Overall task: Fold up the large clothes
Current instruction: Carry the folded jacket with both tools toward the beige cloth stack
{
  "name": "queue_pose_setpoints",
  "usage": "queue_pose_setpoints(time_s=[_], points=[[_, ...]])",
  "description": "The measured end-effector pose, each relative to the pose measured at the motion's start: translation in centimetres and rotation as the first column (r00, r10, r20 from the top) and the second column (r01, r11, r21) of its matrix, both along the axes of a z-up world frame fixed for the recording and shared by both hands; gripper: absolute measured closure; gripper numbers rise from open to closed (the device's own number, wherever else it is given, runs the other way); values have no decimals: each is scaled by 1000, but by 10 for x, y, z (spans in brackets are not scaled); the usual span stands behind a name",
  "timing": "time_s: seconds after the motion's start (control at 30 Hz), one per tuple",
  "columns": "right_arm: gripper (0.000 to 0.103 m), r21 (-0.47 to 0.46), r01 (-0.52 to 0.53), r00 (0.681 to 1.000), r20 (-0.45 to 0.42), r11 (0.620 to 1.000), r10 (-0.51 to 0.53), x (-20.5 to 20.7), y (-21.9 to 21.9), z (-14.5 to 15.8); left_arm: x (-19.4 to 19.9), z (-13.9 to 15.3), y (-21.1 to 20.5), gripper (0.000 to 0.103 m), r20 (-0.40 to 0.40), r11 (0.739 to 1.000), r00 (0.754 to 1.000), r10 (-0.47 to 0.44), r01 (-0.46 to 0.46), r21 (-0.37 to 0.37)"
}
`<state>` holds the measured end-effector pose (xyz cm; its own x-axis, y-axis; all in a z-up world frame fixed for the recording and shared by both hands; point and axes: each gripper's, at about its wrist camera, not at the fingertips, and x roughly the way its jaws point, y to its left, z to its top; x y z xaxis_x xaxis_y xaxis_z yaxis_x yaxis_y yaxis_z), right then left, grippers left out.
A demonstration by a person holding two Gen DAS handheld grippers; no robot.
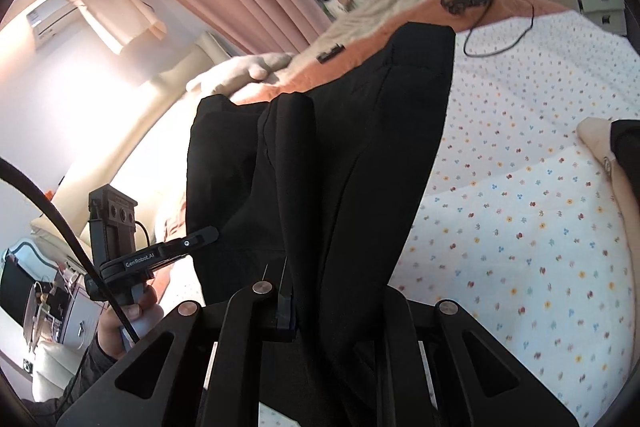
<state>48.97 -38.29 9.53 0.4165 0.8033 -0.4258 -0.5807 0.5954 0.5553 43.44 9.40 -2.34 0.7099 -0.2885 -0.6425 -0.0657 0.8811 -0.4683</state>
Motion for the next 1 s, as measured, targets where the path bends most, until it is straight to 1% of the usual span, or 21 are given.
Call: queue_pose_setpoints(time_s=[0.03, 0.23, 0.3, 0.5, 0.67, 0.8, 1.0], points=[[93, 5, -1, 1000, 9, 1000, 1, -6, -12, 3, -6, 4, -1, 88, 7, 1000, 1000, -2, 2, 1], [92, 23, 6, 998, 69, 1000, -8, -47, -35, 20, -28, 26, -17, 88, 67, 1000, 998, -15, 15, 0], [92, 20, 10, 996, 84, 1000, -12, -47, -41, 24, -37, 35, -23, 88, 82, 1000, 996, -24, 24, 6], [93, 24, 31, 990, 138, 999, -34, -75, -67, 44, -54, 69, -43, 89, 130, 998, 990, -62, 61, 14], [93, 32, 63, 981, 184, 998, -67, -99, -97, 66, -62, 98, -74, 89, 183, 994, 977, -110, 108, 18], [93, 27, 98, 967, 234, 995, -101, -124, -131, 84, -72, 119, -105, 89, 225, 986, 961, -163, 164, 18], [93, 22, 165, 945, 282, 986, -165, -153, -183, 103, -68, 137, -152, 89, 261, 968, 933, -247, 251, 19]])
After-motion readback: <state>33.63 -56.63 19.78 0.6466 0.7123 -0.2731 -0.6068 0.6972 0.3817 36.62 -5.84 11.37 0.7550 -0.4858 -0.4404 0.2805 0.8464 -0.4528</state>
